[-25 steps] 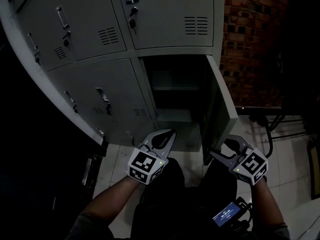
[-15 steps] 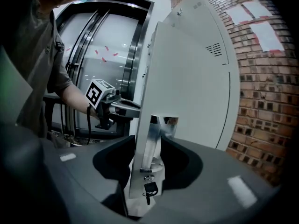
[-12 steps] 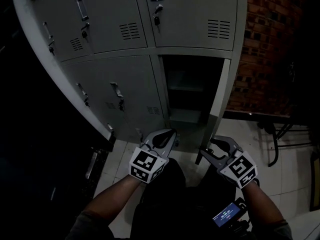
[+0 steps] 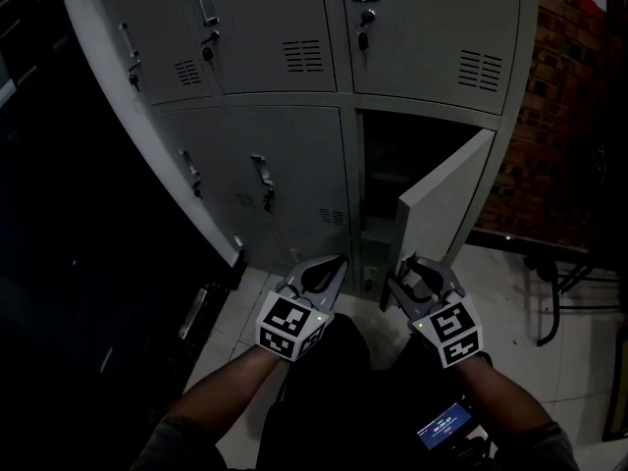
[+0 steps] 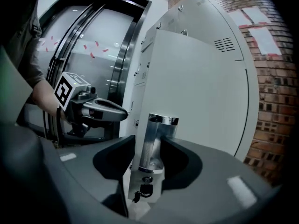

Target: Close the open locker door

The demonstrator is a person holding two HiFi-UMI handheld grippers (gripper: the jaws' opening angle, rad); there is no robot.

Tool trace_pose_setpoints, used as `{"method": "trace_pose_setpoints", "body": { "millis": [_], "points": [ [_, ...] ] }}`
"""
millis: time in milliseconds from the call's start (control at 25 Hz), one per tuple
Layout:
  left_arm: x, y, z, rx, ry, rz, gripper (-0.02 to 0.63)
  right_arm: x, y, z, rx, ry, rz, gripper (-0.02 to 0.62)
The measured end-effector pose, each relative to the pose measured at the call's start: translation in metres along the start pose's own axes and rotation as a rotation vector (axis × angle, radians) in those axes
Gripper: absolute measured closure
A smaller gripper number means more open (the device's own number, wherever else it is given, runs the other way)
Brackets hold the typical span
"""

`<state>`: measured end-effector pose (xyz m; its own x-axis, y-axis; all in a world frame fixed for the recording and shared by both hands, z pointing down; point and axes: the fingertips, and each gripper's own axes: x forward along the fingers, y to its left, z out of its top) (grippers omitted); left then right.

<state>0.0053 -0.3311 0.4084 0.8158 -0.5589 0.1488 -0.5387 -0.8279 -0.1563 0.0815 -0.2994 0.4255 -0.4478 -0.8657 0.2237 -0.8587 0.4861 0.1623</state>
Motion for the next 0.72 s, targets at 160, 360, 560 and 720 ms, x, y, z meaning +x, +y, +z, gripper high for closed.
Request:
{"method": "trace_pose_setpoints", "body": {
  "millis": [160,360,560,720],
  "points": [
    [-0.010,0.012,-0.003,0.000,0.000,0.029,0.604,0.021,-0.002,0.003,0.021,-0.007,-0.034,0.422],
    [-0.023,0.024,-0.007,-0.007,0.007,0.057,0.604,0.048,-0.002,0.008,0.017,-0.008,-0.042,0.460],
    [-0.034,0.039,-0.009,-0.011,0.005,0.095,0.604,0.076,-0.011,0.012,0.032,-0.006,-0.063,0.460],
    [-0.040,0.046,-0.009,-0.023,0.005,0.116,0.604,0.097,-0.019,0.015,0.039,-0.003,-0.071,0.474]
  ]
}}
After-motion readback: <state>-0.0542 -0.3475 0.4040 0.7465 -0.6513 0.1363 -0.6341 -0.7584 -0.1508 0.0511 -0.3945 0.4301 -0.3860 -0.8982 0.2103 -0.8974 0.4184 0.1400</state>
